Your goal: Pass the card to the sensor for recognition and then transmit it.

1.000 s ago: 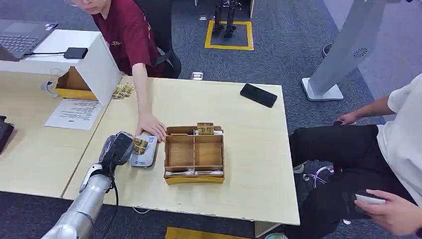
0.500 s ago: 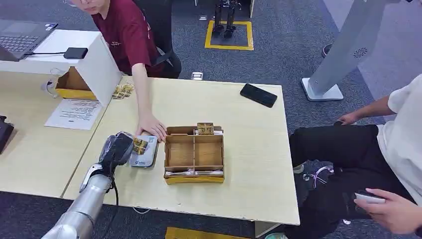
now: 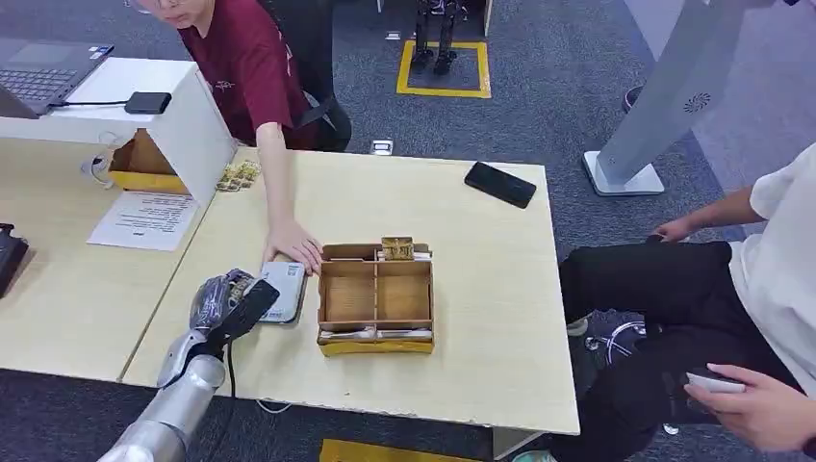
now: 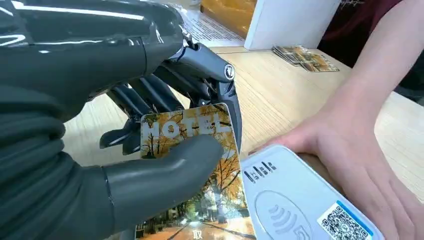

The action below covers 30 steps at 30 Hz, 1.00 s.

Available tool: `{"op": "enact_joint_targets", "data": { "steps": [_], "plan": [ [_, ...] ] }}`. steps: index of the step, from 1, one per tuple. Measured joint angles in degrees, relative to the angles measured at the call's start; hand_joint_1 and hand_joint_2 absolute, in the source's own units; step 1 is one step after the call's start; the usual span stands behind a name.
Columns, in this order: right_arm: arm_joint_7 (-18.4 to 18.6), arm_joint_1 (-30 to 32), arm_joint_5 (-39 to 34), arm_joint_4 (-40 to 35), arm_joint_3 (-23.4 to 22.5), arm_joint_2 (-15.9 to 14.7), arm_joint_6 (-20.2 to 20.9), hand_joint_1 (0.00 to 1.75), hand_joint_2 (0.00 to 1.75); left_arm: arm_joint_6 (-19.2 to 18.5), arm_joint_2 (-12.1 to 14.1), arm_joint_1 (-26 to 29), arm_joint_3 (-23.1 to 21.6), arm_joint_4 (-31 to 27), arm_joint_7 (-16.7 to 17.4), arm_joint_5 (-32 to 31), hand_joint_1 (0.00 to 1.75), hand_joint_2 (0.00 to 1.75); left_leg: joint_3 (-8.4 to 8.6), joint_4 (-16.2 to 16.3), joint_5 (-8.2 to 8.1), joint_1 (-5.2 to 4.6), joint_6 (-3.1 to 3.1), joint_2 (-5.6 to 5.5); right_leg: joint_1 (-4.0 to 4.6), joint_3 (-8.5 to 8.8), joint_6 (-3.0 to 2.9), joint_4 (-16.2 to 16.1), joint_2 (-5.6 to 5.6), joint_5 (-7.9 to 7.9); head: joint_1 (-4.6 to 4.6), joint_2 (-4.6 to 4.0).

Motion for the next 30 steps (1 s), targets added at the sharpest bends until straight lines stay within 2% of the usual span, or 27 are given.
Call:
{"op": "enact_joint_targets", "data": {
  "steps": [15,18,22,30],
  "plan": [
    [-0.09,-0.01,0.63,0.0,-0.5,0.0,0.0,0.0,1.75,-0.24,-0.04,-0.01,0.0,0.22,-0.11,0.0,1.75,1.75,0.02,0.0,0.0,0.0,0.0,0.0,0.0,0.03,0.0,0.0,0.0,0.0,0.0,0.0],
    [-0.09,-0.02,0.87,0.0,-0.76,0.0,0.02,0.0,1.75,-1.11,-0.09,-0.06,0.07,0.33,-0.98,1.45,1.75,1.75,0.03,0.0,0.0,0.0,0.0,0.0,0.0,0.03,0.0,0.0,0.0,0.0,0.0,0.0],
    [-0.13,-0.07,1.51,0.0,-0.87,0.0,0.07,0.0,1.75,-4.7,-0.59,-0.24,1.47,0.33,-3.65,6.52,1.75,1.75,0.03,0.0,0.0,0.0,0.0,-0.01,0.0,0.03,0.0,0.0,-0.02,0.0,0.0,0.0],
    [-0.15,-0.16,1.53,0.0,-1.01,0.0,0.09,0.0,1.75,-6.12,-1.05,-0.39,2.62,0.33,-4.42,8.13,1.75,1.75,0.03,0.0,0.0,0.0,0.0,-0.01,0.0,0.04,0.0,0.0,-0.02,0.0,0.0,0.0]
  ]
}}
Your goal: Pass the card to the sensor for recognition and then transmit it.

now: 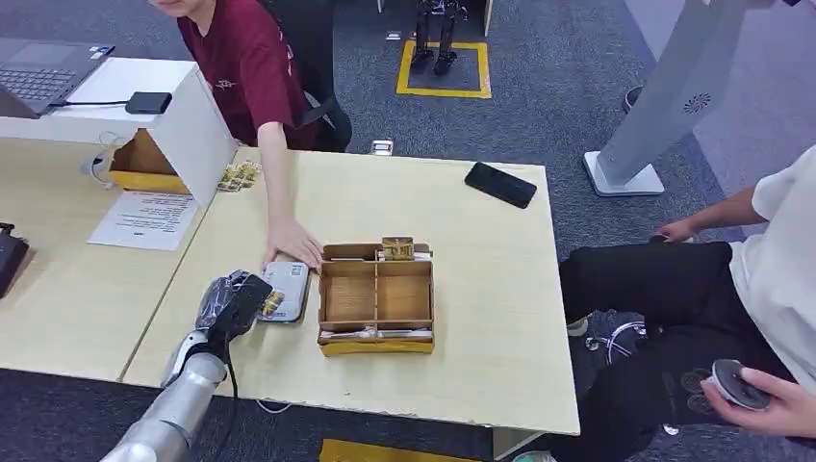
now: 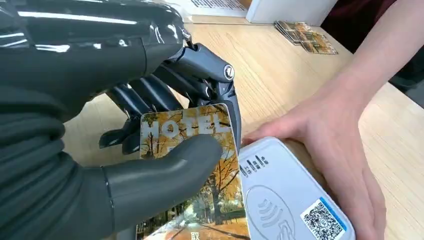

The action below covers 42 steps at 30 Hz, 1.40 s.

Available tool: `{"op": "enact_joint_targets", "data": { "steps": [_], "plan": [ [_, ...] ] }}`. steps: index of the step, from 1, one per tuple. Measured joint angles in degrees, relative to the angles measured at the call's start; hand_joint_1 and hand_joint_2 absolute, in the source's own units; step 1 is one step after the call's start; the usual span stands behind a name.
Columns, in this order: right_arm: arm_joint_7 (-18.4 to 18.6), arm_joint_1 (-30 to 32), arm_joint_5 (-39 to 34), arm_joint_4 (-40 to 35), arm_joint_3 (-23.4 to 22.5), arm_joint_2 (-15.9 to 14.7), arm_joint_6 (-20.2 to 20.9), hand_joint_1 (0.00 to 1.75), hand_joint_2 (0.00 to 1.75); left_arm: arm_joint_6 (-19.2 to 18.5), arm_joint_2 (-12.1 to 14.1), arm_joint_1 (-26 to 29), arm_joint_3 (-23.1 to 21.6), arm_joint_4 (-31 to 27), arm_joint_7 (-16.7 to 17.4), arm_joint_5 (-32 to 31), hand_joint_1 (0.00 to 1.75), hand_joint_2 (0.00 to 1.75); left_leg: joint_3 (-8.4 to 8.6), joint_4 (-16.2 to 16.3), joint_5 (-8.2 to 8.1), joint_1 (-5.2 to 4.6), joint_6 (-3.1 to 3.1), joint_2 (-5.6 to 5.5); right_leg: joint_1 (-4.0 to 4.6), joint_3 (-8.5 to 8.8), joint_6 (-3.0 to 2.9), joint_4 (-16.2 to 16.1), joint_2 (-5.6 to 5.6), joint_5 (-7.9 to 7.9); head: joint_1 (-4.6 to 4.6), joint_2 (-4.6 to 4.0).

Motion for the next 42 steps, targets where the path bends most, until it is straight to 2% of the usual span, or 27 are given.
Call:
{"op": "enact_joint_targets", "data": {
  "steps": [2,4,6,9,13,22,25,39,40,42],
  "plan": [
    [0.0,0.0,0.24,0.0,-0.04,0.0,0.02,0.0,1.75,-3.46,-0.31,-0.16,1.14,0.0,-1.27,4.86,1.75,1.75,0.0,0.0,0.0,0.0,0.0,0.0,0.0,0.0,0.0,0.0,0.0,0.0,0.0,0.0],
    [0.11,-0.05,0.59,0.0,-0.17,0.0,0.35,0.0,1.75,-8.33,-0.63,-0.49,3.28,-0.02,-2.34,12.58,1.75,1.75,0.0,0.0,0.0,0.01,0.0,0.0,0.01,-0.02,0.0,0.0,0.0,0.0,0.02,0.0],
    [0.24,-0.08,1.2,0.0,-0.26,0.0,0.46,0.0,1.75,-11.61,-1.12,-1.1,5.34,-0.24,-2.75,18.98,1.75,1.75,0.0,0.0,0.01,0.01,-0.01,0.02,0.01,-0.03,0.0,0.0,0.02,0.0,0.0,0.0],
    [0.42,-0.09,1.53,0.0,-0.57,0.0,0.52,0.0,1.75,-13.83,-1.64,-2.3,8.55,-1.29,-2.73,26.12,1.75,1.75,-0.01,0.0,0.01,0.01,-0.01,0.06,0.01,-0.03,-0.03,0.0,0.03,0.03,0.0,0.0],
    [0.96,-0.16,2.12,0.0,-1.2,0.0,0.57,0.0,1.75,-15.1,-2.19,-3.26,11.59,-2.67,-2.69,30.82,1.75,1.75,-0.01,0.0,0.01,0.01,-0.01,0.05,0.01,-0.03,-0.04,0.0,0.03,0.03,0.0,0.0],
    [0.98,-0.32,2.54,0.0,-1.73,0.0,0.61,0.0,1.75,-15.38,-2.82,-3.34,13.05,-4.04,-2.8,33.57,1.75,1.75,-0.01,0.0,0.0,0.01,-0.01,0.05,0.01,-0.04,-0.04,0.0,0.03,0.03,0.02,0.0],
    [0.83,-0.34,2.99,0.0,-1.77,0.0,0.68,0.0,1.75,-14.31,-3.08,-3.3,13.07,-4.55,-3.83,34.09,1.75,1.75,-0.01,0.0,0.01,0.01,-0.01,0.05,0.01,-0.04,-0.04,0.0,0.03,0.03,0.0,0.0],
    [0.83,-0.39,3.1,0.0,-1.81,0.0,0.68,0.0,1.75,-13.26,-3.89,-3.3,13.07,-5.62,-4.3,34.09,1.75,1.75,-0.02,0.0,0.0,0.01,-0.01,0.04,0.01,-0.04,-0.04,0.0,0.02,0.03,0.0,0.0],
    [0.83,-0.39,3.1,0.0,-1.81,0.0,0.68,0.0,1.75,-13.04,-3.93,-3.3,13.07,-5.62,-4.37,34.05,1.75,1.75,-0.02,0.0,0.01,0.01,-0.01,0.05,0.01,-0.04,-0.04,0.0,0.02,0.03,0.0,0.0],
    [0.83,-0.4,3.34,0.0,-1.81,0.0,0.68,0.0,1.75,-9.63,-4.15,-3.21,13.07,-6.09,-6.11,32.03,1.75,1.75,-0.02,0.0,0.01,0.01,-0.01,0.05,0.01,-0.04,-0.04,0.0,0.03,0.03,0.0,0.0]
  ]
}}
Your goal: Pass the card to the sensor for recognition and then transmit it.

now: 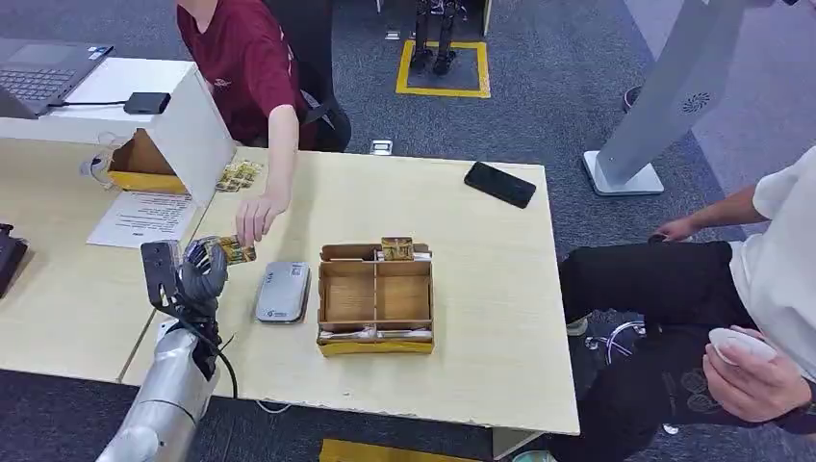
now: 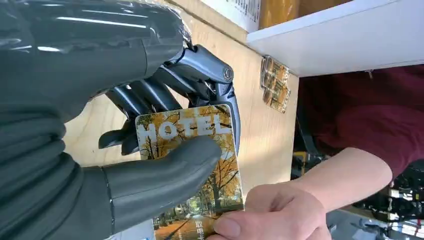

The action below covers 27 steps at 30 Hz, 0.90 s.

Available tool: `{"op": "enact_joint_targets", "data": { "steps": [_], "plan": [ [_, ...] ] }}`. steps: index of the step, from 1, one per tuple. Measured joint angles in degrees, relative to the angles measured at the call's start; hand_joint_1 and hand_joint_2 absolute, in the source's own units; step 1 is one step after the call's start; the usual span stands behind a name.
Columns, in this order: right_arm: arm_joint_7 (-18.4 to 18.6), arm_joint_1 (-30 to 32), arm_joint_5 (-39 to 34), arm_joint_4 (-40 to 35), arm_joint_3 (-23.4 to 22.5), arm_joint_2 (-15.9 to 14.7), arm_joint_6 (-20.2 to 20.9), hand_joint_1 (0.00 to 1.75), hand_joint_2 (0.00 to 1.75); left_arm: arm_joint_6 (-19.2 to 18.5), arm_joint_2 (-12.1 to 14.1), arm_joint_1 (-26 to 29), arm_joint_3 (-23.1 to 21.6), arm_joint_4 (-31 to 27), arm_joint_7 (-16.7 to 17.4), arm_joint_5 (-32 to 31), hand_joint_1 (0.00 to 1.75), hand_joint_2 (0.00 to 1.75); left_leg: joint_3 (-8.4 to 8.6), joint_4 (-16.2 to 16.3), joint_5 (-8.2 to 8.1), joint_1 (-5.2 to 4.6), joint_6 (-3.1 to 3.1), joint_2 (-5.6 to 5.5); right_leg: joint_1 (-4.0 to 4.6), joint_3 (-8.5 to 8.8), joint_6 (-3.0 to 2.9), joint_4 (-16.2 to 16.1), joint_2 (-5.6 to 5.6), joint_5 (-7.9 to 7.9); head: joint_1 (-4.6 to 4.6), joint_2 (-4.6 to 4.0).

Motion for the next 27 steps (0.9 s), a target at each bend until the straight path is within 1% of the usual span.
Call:
{"op": "enact_joint_targets", "data": {
  "steps": [2,4,5,7,8,9,10,11,13,14,15,18,19,25,27],
  "plan": [
    [-0.02,-0.01,0.66,0.0,0.0,0.0,0.07,0.0,1.75,5.96,-0.62,0.22,-0.04,-1.6,-2.77,-3.6,1.75,1.75,0.0,0.0,0.0,0.0,0.0,0.01,0.0,0.0,0.0,0.0,0.01,0.0,0.0,0.0],
    [-0.18,-0.07,1.12,0.0,0.0,0.0,0.09,0.0,1.75,9.82,-1.1,0.37,-0.09,-3.35,-4.4,-5.63,1.75,1.75,-0.01,0.0,0.0,0.0,0.0,0.0,0.0,0.0,0.0,0.0,0.0,0.0,0.0,0.0],
    [-0.31,-0.12,1.34,0.0,0.0,0.0,0.09,0.0,1.75,12.34,-1.36,0.73,-0.13,-4.58,-5.61,-7.38,1.75,1.75,-0.01,0.0,0.0,0.0,0.0,0.02,0.0,-0.01,0.0,0.0,0.02,0.0,0.02,0.0],
    [-0.44,-0.21,2.25,0.0,0.0,0.0,0.33,0.0,1.75,19.34,-1.95,1.49,-0.57,-7.0,-8.47,-12.83,1.75,1.75,-0.02,0.0,-0.01,-0.01,0.0,0.02,0.0,-0.01,0.0,0.0,0.02,0.0,0.02,0.0],
    [-0.44,-0.28,2.67,0.0,0.02,0.0,0.39,0.0,1.75,23.63,-2.08,1.83,-0.85,-8.04,-9.77,-16.19,1.75,1.75,-0.02,0.0,-0.01,-0.01,0.01,0.01,-0.01,-0.01,0.0,0.0,0.02,0.0,0.0,0.0],
    [-0.44,-0.35,3.0,0.0,0.07,0.0,0.48,0.0,1.75,26.89,-2.26,2.09,-1.11,-8.89,-10.63,-18.81,1.75,1.75,-0.02,0.0,-0.01,-0.01,0.01,0.02,-0.01,-0.01,0.0,-0.01,0.02,0.0,0.0,0.0],
    [-0.46,-0.39,3.21,0.0,0.11,0.0,0.55,0.0,1.75,29.14,-2.47,2.3,-1.25,-9.74,-11.11,-21.73,1.75,1.75,-0.02,0.0,-0.01,-0.01,0.01,0.01,-0.01,-0.01,0.0,-0.01,0.02,0.0,0.0,0.0],
    [-0.5,-0.43,3.52,0.0,0.15,0.0,0.68,0.0,1.75,30.52,-2.75,2.65,-1.22,-10.89,-11.24,-25.49,1.75,1.75,-0.02,0.0,-0.01,-0.01,0.01,0.0,0.0,-0.01,0.0,-0.01,0.01,0.0,0.0,0.0],
    [-0.63,-0.49,3.87,0.0,0.22,0.0,0.7,0.0,1.75,31.36,-3.63,3.39,-0.83,-14.07,-11.42,-33.37,1.75,1.75,-0.03,0.0,-0.01,-0.01,0.01,-0.03,-0.01,-0.01,0.0,-0.01,0.0,0.0,0.0,0.0],
    [-0.63,-0.52,3.89,0.0,0.22,0.0,0.7,0.0,1.75,31.47,-4.03,3.51,-0.55,-15.19,-11.44,-34.76,1.75,1.75,-0.02,0.0,-0.01,-0.01,0.01,-0.03,-0.01,0.0,0.0,-0.01,0.0,0.0,0.02,0.0],
    [-0.61,-0.57,3.91,0.0,0.22,0.0,0.7,0.0,1.75,31.49,-4.31,3.62,-0.46,-15.9,-11.44,-34.83,1.75,1.75,-0.02,0.0,-0.01,-0.01,0.01,-0.02,-0.01,0.0,0.0,-0.01,0.0,0.0,0.02,0.0],
    [-0.41,-0.62,4.0,0.0,0.22,0.0,0.85,0.0,1.75,31.54,-4.9,3.93,-0.46,-16.88,-11.44,-33.6,1.75,1.75,-0.01,0.0,-0.01,-0.01,0.01,0.01,0.0,-0.01,0.0,-0.01,0.01,0.01,0.0,0.0],
    [-0.39,-0.61,4.0,0.0,0.22,0.0,0.85,0.0,1.75,31.58,-4.94,3.95,-0.46,-17.1,-11.44,-32.9,0.0,1.75,-0.01,0.0,0.0,-0.01,0.0,-0.01,0.0,0.0,0.0,-0.01,0.0,0.01,0.0,0.0],
    [-0.44,-0.68,4.04,0.0,0.2,0.0,0.85,0.0,1.75,31.45,-4.66,3.86,-0.5,-16.94,-11.35,-25.05,0.0,1.75,-0.01,0.0,0.0,0.0,0.0,-0.01,0.0,-0.01,-0.01,0.0,0.01,0.01,0.0,0.0],
    [-0.42,-0.68,4.11,0.0,0.15,0.0,0.83,0.0,1.75,31.19,-4.55,3.78,-0.52,-16.66,-11.02,-23.57,0.0,1.75,-0.01,0.0,0.0,0.0,0.0,0.0,0.0,-0.02,-0.01,0.0,0.01,0.01,0.0,0.0]
  ]
}}
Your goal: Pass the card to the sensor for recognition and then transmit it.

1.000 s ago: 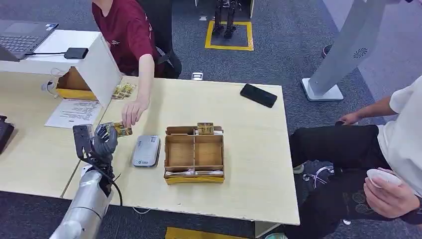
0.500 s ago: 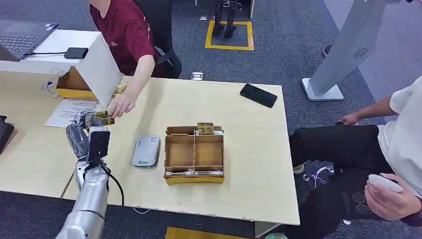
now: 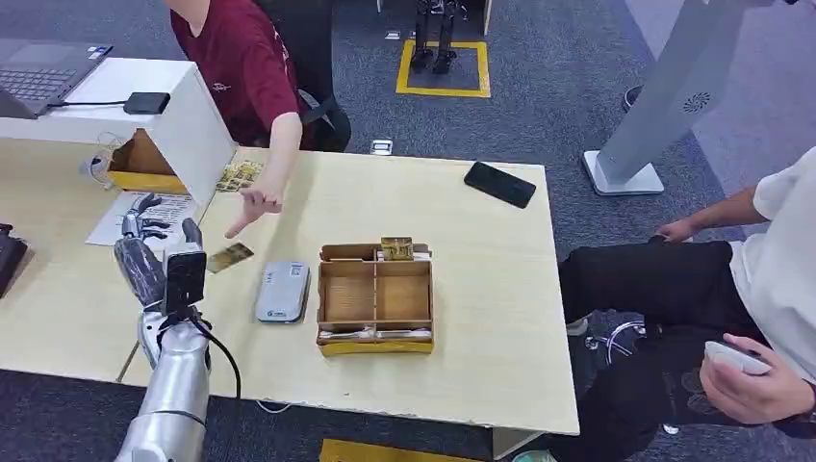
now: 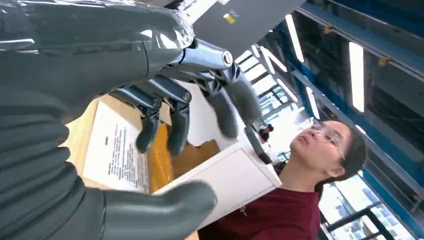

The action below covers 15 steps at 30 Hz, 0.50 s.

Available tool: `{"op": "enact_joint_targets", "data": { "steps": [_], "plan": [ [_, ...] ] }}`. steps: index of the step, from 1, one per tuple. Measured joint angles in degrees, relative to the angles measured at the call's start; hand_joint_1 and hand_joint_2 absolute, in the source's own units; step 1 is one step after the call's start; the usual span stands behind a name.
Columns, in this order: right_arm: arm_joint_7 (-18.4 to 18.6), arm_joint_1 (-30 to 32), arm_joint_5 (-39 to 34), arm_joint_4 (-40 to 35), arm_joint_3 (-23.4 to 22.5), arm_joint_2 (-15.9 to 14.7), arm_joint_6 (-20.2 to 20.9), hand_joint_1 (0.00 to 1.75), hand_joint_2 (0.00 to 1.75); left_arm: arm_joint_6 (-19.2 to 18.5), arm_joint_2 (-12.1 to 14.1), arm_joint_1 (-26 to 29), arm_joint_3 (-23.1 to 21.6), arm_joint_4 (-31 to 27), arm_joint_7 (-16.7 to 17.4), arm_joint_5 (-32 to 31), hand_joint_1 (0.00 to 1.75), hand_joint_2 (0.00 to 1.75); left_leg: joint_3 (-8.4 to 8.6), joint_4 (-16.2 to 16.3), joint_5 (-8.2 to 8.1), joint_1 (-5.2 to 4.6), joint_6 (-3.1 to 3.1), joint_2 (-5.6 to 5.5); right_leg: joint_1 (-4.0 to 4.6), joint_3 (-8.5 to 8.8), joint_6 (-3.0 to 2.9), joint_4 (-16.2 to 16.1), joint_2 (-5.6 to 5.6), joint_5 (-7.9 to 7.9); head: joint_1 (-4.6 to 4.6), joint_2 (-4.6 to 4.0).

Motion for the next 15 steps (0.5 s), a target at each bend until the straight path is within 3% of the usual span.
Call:
{"op": "enact_joint_targets", "data": {
  "steps": [8,9,10,15],
  "plan": [
    [0.0,0.0,0.02,0.0,-0.09,0.02,0.0,0.0,1.75,-0.24,0.26,-0.29,-0.04,0.92,0.52,0.78,0.0,1.75,0.0,0.0,0.0,-0.01,0.0,0.0,-0.01,0.0,0.0,0.0,0.0,0.0,0.0,0.0],
    [0.0,0.0,0.02,0.0,-0.11,0.02,0.0,0.0,1.75,-0.2,0.26,-0.32,-0.04,1.0,0.65,0.8,0.0,0.0,0.0,0.0,0.0,-0.01,0.0,0.0,-0.01,0.0,0.0,0.0,0.0,0.0,0.02,0.0],
    [0.0,-0.01,0.02,0.0,-0.11,0.02,0.0,0.0,1.75,-0.13,0.26,-0.34,-0.04,1.07,0.81,0.87,0.0,1.75,0.0,0.0,0.0,-0.01,0.0,0.0,-0.01,0.0,0.0,0.0,0.0,0.0,0.0,0.0],
    [0.02,-0.01,0.13,0.0,-0.17,0.04,-0.02,0.0,1.75,0.31,0.26,-0.7,-0.04,1.66,1.77,1.42,0.0,1.75,0.0,0.01,0.0,-0.01,0.0,0.0,-0.01,0.0,0.0,0.0,0.0,0.0,0.0,0.0]
  ]
}}
